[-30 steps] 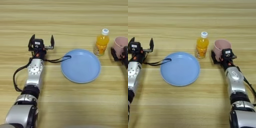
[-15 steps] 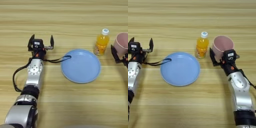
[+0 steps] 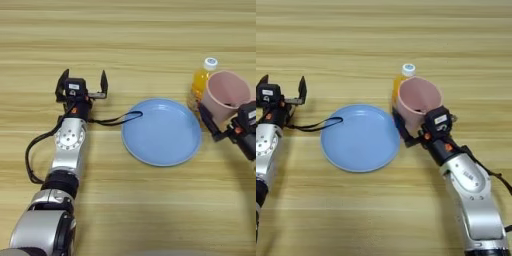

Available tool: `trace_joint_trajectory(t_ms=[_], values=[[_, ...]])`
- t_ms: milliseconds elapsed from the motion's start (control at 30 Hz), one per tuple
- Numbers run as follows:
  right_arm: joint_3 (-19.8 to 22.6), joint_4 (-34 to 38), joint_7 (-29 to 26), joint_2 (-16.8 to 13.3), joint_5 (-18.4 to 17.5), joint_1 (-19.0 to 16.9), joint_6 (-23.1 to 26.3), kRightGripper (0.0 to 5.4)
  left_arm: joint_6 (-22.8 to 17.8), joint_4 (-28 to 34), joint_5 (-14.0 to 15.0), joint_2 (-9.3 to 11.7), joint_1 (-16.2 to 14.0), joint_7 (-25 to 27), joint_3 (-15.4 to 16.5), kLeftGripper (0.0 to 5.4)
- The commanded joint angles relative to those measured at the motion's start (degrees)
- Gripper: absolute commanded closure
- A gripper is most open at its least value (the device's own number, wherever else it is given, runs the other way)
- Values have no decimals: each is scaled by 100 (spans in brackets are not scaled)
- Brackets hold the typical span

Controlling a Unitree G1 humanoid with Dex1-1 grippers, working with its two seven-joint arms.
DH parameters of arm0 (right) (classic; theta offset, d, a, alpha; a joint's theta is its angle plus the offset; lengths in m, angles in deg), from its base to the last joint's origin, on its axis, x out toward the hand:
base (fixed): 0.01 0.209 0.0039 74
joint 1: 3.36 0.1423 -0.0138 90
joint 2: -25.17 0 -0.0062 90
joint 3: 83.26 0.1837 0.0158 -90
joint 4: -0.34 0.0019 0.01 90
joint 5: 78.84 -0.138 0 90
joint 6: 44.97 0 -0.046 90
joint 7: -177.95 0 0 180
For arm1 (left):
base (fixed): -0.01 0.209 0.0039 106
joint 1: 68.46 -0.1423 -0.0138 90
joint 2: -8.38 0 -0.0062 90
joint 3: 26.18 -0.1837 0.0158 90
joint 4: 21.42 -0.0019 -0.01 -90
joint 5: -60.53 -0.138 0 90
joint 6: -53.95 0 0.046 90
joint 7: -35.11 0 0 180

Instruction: Move the objects on the table

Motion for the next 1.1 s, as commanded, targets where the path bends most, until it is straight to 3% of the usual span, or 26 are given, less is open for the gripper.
trace_joint_trajectory(t_ms=[33, 267, 567, 833, 1100], values=[[-409, -336, -112, 142, 222, 292, 53, 109, 10, -12, 0, 6, 27, 16, 7, 0], [-1013, -1592, -118, 535, 770, 879, -429, 109, 10, 59, 12, 11, -27, 40, 18, 0], [-1175, -3065, -70, 941, 1025, 1367, -1053, 109, 28, 67, 34, 21, -69, 64, 25, 0], [-1141, -3511, -80, 1036, 1050, 1502, -1295, 109, 17, 89, 39, 23, -68, 68, 30, 0], [-1044, -3342, -125, 1039, 966, 1472, -1288, 7, 11, 101, 35, 21, -70, 66, 26, 0]])
